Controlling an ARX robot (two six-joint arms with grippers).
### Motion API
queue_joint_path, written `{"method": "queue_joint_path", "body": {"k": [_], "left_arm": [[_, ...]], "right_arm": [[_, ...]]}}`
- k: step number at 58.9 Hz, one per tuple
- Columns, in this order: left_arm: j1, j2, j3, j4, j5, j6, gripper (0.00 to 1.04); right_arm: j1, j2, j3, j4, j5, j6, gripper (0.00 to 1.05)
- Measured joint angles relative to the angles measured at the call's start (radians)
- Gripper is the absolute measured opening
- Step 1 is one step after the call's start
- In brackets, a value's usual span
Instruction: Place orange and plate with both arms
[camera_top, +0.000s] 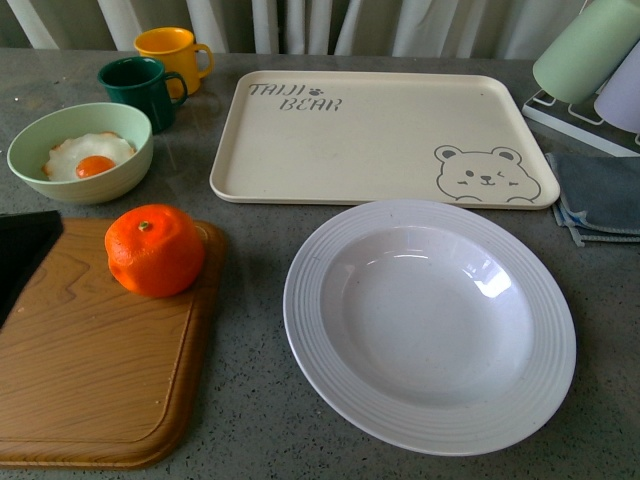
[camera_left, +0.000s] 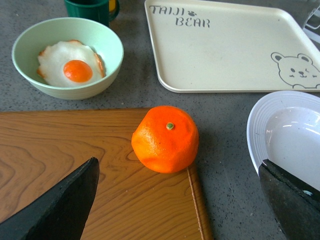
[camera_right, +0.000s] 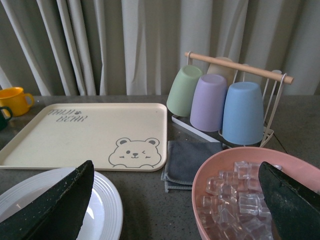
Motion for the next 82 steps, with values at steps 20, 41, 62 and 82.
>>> {"method": "queue_joint_path", "body": {"k": [20,41,62,82], "left_arm": [[-0.056,0.368,0.114,0.207,-0.007,0.013,0.96],[-0.071,0.512,0.179,0.250,-0.018,0.031,0.96],[-0.056,0.590,0.195,0.290,-0.023,0.061,0.96],[-0.050,0.670,0.237,0.317,-0.042,0.076,0.96]], "right_arm": [[0.000,0.000,0.000,0.000,0.000,0.000,0.96],[0.000,0.000,0.000,0.000,0.000,0.000,0.96],[0.000,0.000,0.000,0.000,0.000,0.000,0.96],[0.000,0.000,0.000,0.000,0.000,0.000,0.96]]}}
